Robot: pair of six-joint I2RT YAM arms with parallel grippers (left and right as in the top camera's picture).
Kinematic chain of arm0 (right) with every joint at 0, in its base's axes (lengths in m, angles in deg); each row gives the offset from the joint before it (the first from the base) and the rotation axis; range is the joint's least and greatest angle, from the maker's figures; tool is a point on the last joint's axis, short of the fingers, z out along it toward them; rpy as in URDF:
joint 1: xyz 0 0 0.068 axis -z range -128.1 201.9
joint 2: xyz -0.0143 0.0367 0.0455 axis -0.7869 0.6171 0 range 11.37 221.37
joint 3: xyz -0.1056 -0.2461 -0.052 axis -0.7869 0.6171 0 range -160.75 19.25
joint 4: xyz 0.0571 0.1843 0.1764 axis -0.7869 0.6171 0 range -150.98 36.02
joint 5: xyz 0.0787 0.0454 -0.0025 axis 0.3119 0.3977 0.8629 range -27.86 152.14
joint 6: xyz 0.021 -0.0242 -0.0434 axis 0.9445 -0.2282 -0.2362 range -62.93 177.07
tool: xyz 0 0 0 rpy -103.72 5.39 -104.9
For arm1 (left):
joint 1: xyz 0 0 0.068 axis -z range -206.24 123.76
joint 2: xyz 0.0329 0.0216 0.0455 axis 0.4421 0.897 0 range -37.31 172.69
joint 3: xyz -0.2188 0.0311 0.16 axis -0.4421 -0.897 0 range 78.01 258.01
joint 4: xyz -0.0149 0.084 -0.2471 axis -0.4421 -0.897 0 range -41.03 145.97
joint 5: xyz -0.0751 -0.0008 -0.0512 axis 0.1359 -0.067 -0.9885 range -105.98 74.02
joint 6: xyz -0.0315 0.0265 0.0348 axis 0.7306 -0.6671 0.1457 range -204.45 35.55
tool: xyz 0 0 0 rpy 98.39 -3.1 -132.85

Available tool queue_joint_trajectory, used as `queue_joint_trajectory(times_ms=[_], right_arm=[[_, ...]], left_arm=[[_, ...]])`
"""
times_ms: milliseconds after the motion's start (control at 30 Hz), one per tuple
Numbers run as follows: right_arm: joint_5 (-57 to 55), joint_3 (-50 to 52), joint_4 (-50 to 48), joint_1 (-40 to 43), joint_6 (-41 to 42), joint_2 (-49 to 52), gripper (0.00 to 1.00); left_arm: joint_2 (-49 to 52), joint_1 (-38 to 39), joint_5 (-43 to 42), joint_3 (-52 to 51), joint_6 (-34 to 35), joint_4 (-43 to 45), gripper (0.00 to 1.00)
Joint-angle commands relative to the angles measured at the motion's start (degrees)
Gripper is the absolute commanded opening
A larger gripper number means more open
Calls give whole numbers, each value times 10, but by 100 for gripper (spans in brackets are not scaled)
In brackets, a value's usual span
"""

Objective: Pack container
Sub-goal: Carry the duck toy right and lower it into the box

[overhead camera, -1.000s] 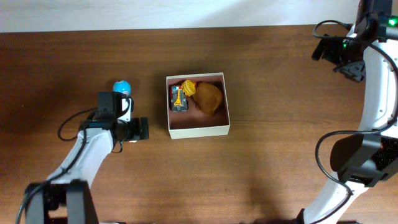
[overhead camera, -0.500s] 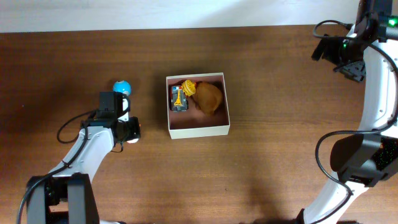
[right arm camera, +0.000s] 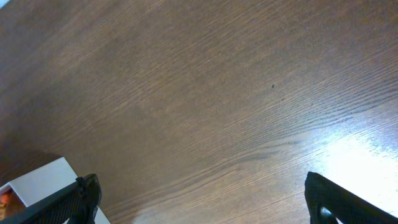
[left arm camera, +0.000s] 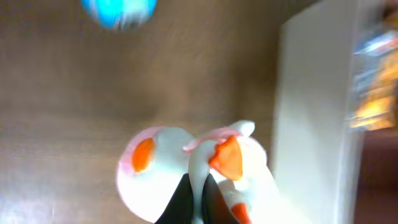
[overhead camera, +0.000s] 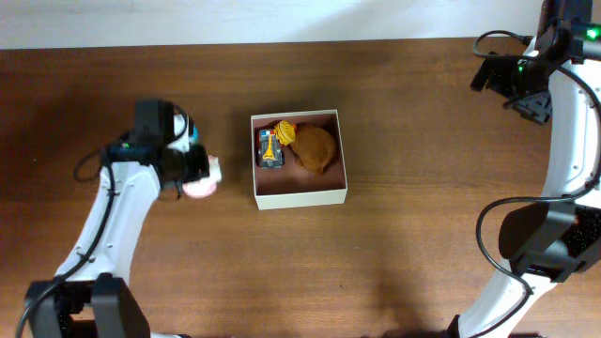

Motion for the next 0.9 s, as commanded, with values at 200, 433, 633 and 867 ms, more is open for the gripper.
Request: queue_joint_trajectory(times_ms=[200,433,633,867], right_arm=[[-9,-2,0,0,1,2,99],[-9,-2,0,0,1,2,99],[-9,-2,0,0,1,2,99],[-9,-2,0,0,1,2,99]], left_arm=[[-62,100,-68,55,55,15,2],[-56,236,30,55,135,39,2],[-32,306,92,55,160,60,2],[27,323,113,55,186,94,2]])
